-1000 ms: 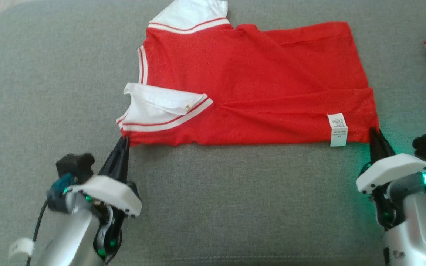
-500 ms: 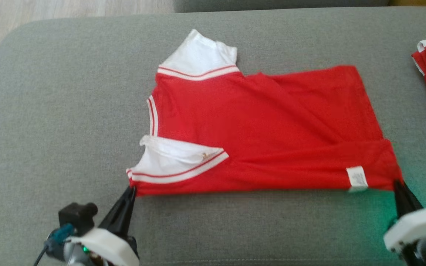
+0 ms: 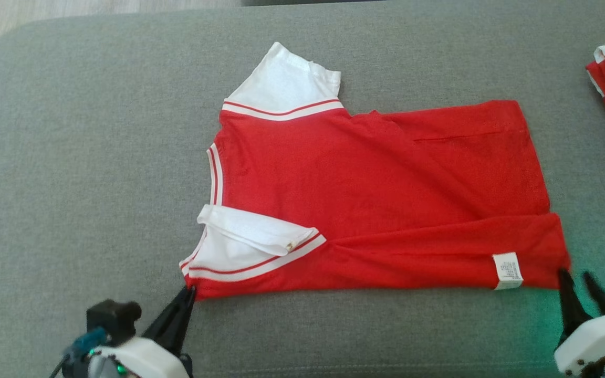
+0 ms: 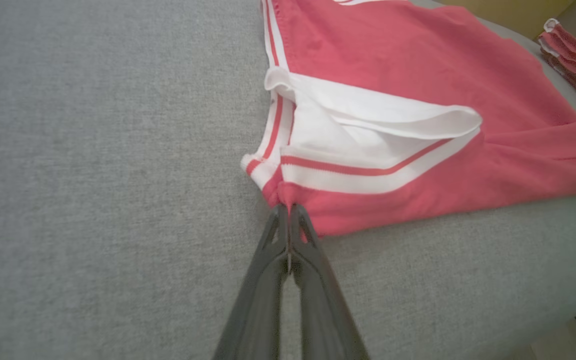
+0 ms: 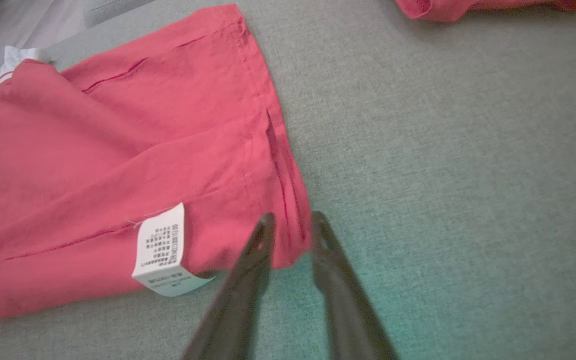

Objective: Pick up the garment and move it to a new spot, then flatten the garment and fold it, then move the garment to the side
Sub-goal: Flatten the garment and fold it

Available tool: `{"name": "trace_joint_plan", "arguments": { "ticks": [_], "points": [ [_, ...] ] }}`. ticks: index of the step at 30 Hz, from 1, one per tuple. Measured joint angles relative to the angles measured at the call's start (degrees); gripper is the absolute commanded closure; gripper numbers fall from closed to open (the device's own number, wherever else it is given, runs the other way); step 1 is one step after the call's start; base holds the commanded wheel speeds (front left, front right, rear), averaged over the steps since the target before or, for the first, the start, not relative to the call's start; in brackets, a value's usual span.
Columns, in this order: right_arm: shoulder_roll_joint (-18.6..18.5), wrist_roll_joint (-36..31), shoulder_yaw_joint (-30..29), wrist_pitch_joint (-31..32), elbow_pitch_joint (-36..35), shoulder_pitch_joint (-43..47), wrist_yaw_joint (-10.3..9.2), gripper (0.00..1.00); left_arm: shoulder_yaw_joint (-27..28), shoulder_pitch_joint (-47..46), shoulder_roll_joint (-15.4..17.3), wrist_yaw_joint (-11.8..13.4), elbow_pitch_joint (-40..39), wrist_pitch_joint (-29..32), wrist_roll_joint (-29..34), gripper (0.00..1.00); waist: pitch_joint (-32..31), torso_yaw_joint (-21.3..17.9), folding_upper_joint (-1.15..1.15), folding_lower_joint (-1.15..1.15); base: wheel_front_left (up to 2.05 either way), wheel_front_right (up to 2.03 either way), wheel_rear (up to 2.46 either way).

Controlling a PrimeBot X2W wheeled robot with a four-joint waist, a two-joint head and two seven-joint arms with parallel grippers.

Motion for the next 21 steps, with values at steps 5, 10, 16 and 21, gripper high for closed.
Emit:
{"name": "trace_joint_plan", "arguments": {
  "ticks": [5, 10, 16, 21],
  "points": [
    [0.1, -0.4, -1.0, 0.0, -2.7, -0.7, 0.0, 0.0, 0.5, -1.8, 0.5, 0.0, -2.3, 2.3, -1.0, 0.0, 0.7, -0.5, 0.0, 0.0, 0.0, 0.0, 0.0],
    [0.4, -0.9, -1.2, 0.0, -4.5, -3.2, 0.0, 0.0, 5.3, -8.9, 4.2, -0.6, -8.8, 5.4, -2.9, 0.0, 2.7, -1.1, 0.0, 0.0, 0.0, 0.0, 0.0],
    [0.5, -1.3, 1.2, -0.1, -5.4, -8.0, 0.0, 0.0, 5.2, -34.8, 8.2, -6.7, -6.5, 15.9, -1.4, 0.0, 7.6, -1.7, 0.0, 0.02, 0.0, 0.0, 0.0],
    [0.5, -2.0, 2.5, 0.0, -5.7, -11.6, 0.0, 0.0, -1.8, -52.2, 4.9, -10.6, 4.9, 27.8, -7.2, 0.0, 11.8, -3.0, 0.0, 0.02, 0.0, 0.0, 0.0]
  ]
}}
